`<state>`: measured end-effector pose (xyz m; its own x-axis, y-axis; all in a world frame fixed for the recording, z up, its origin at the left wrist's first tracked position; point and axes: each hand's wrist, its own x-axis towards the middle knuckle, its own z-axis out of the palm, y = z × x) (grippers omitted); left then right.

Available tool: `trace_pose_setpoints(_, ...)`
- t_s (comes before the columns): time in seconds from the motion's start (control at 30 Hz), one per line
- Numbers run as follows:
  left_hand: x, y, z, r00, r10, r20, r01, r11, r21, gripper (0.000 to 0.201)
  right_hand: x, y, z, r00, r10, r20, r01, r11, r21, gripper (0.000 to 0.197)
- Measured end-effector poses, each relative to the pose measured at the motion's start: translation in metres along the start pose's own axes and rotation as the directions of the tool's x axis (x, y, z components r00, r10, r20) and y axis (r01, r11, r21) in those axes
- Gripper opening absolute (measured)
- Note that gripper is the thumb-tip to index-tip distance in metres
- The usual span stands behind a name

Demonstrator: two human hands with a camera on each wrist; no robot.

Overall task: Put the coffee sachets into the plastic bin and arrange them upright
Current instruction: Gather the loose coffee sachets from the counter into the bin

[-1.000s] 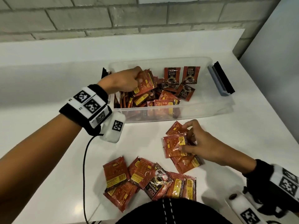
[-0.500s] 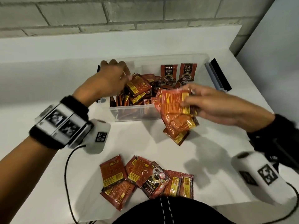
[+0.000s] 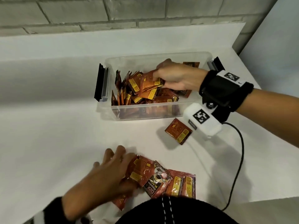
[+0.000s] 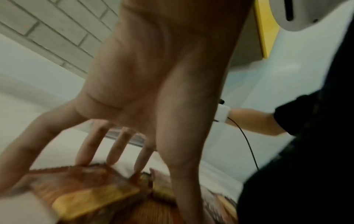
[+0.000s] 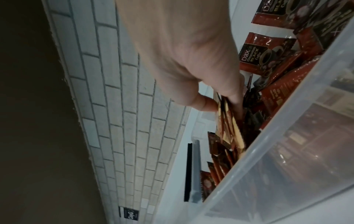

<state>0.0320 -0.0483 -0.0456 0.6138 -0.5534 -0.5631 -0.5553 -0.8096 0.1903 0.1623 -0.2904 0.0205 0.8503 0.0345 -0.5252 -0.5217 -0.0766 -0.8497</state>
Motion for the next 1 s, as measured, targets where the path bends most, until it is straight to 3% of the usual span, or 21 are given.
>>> trace_pose_setpoints(0.07, -0.007, 0.004, 0.01, 1.0, -0.014, -0.006, 0.014, 0.995, 0.103, 0.101, 0.004, 0.003, 0.003, 0.999, -0.017, -0.039, 0.01, 0.986, -0.167, 0.017)
trace_pose_setpoints(0.1, -0.01, 0.006, 0.007, 0.995, -0.054, 0.087, 0.042, 0.989, 0.141, 0.107, 0.006, 0.005, 0.004, 0.996, -0.049, -0.068, 0.027, 0.956, -0.292, 0.027)
trace_pose_setpoints(0.2, -0.014, 0.0, 0.013, 0.997, -0.06, 0.055, 0.052, 0.988, 0.146, 0.116, 0.002, 0.007, 0.007, 0.982, -0.167, -0.089, 0.083, 0.802, -0.591, 0.041)
trace_pose_setpoints(0.3, -0.012, -0.003, 0.011, 1.0, 0.013, 0.022, -0.014, 0.998, 0.06, 0.105, -0.004, 0.008, 0.002, 0.971, -0.231, -0.066, 0.11, 0.674, -0.73, 0.046)
trace_pose_setpoints(0.4, -0.007, -0.017, 0.009, 0.996, 0.053, -0.072, -0.053, 0.999, -0.006, 0.093, -0.022, 0.009, -0.004, 0.917, -0.396, -0.054, 0.177, 0.523, -0.834, 0.041)
trace_pose_setpoints(0.53, 0.002, -0.026, -0.001, 0.991, 0.041, -0.13, -0.063, 0.983, -0.174, 0.08, -0.07, 0.03, -0.004, 0.848, -0.523, 0.087, 0.367, 0.46, -0.809, 0.032)
trace_pose_setpoints(0.63, 0.01, -0.035, -0.017, 0.99, -0.012, -0.139, -0.031, 0.952, -0.304, 0.066, -0.103, 0.069, -0.001, 0.853, -0.412, 0.321, 0.491, 0.422, -0.762, 0.037)
trace_pose_setpoints(0.7, 0.009, -0.038, -0.036, 0.981, 0.026, -0.191, -0.083, 0.952, -0.295, 0.044, -0.119, 0.1, -0.003, 0.845, -0.281, 0.456, 0.535, 0.408, -0.74, 0.048)
trace_pose_setpoints(0.77, 0.005, -0.034, -0.061, 0.974, 0.054, -0.219, -0.112, 0.959, -0.261, 0.026, -0.132, 0.127, -0.005, 0.81, -0.159, 0.565, 0.576, 0.398, -0.714, 0.06)
trace_pose_setpoints(0.83, 0.001, -0.025, -0.09, 0.96, 0.071, -0.271, -0.151, 0.947, -0.285, 0.021, -0.141, 0.146, -0.006, 0.767, -0.072, 0.638, 0.603, 0.42, -0.678, 0.067)
trace_pose_setpoints(0.9, 0.0, -0.013, -0.121, 0.908, 0.127, -0.4, -0.234, 0.944, -0.232, 0.021, -0.143, 0.155, -0.007, 0.728, -0.01, 0.686, 0.632, 0.4, -0.664, 0.071)
trace_pose_setpoints(1.0, 0.014, 0.0, -0.156, 0.836, 0.129, -0.534, -0.3, 0.921, -0.247, 0.024, -0.143, 0.163, -0.012, 0.707, 0.062, 0.704, 0.662, 0.291, -0.691, 0.068)
